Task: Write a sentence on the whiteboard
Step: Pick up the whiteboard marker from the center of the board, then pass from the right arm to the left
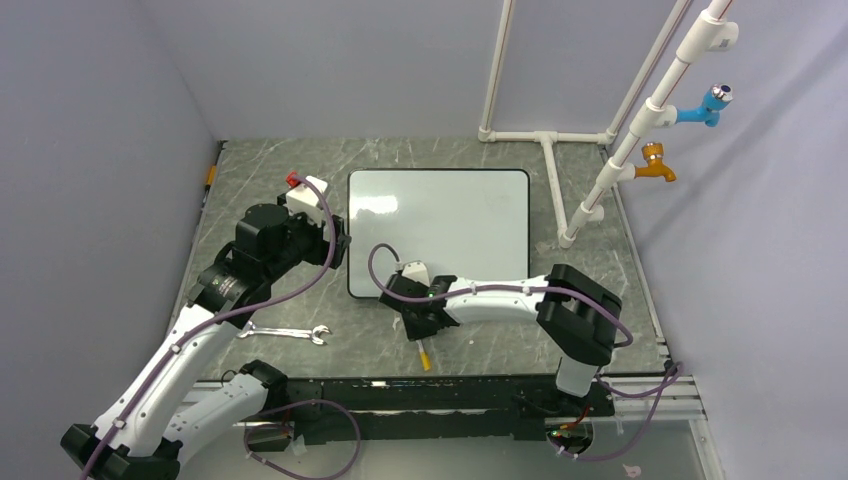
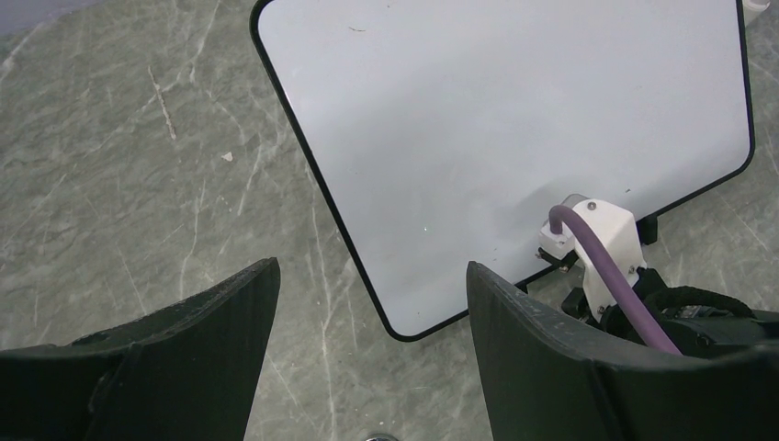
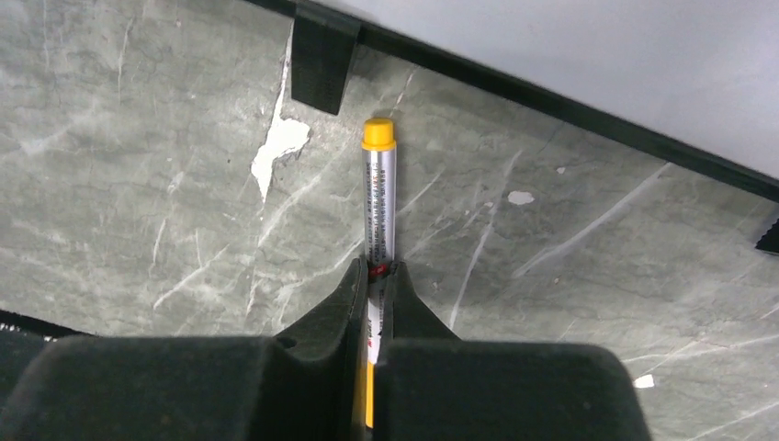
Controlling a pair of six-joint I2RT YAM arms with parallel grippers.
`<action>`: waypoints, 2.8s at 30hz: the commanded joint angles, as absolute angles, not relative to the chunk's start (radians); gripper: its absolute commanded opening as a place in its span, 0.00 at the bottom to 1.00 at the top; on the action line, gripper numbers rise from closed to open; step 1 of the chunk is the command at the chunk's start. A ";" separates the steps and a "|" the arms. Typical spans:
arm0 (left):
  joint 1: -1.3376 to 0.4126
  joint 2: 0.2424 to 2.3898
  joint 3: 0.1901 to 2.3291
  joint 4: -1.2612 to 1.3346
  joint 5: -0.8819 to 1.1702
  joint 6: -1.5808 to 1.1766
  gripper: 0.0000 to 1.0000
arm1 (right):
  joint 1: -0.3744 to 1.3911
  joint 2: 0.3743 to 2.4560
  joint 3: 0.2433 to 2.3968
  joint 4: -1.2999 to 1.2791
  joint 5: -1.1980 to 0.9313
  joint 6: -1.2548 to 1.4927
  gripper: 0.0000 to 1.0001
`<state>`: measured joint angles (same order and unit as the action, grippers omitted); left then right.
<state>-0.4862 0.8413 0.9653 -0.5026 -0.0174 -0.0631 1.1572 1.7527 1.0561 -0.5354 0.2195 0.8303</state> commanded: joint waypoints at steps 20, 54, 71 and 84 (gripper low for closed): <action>-0.491 0.762 1.011 -0.475 0.044 -0.103 0.86 | 1.207 1.333 1.055 -0.408 0.140 0.880 0.00; -0.498 0.565 0.627 0.413 0.543 -0.119 0.78 | 1.032 1.258 1.402 -0.613 0.792 1.721 0.00; -0.611 0.772 0.651 0.592 0.447 -0.053 0.74 | 1.027 1.209 1.350 -0.540 0.759 1.722 0.00; -0.669 0.865 0.707 0.615 0.344 -0.035 0.56 | 1.019 1.182 1.331 -0.506 0.747 1.702 0.00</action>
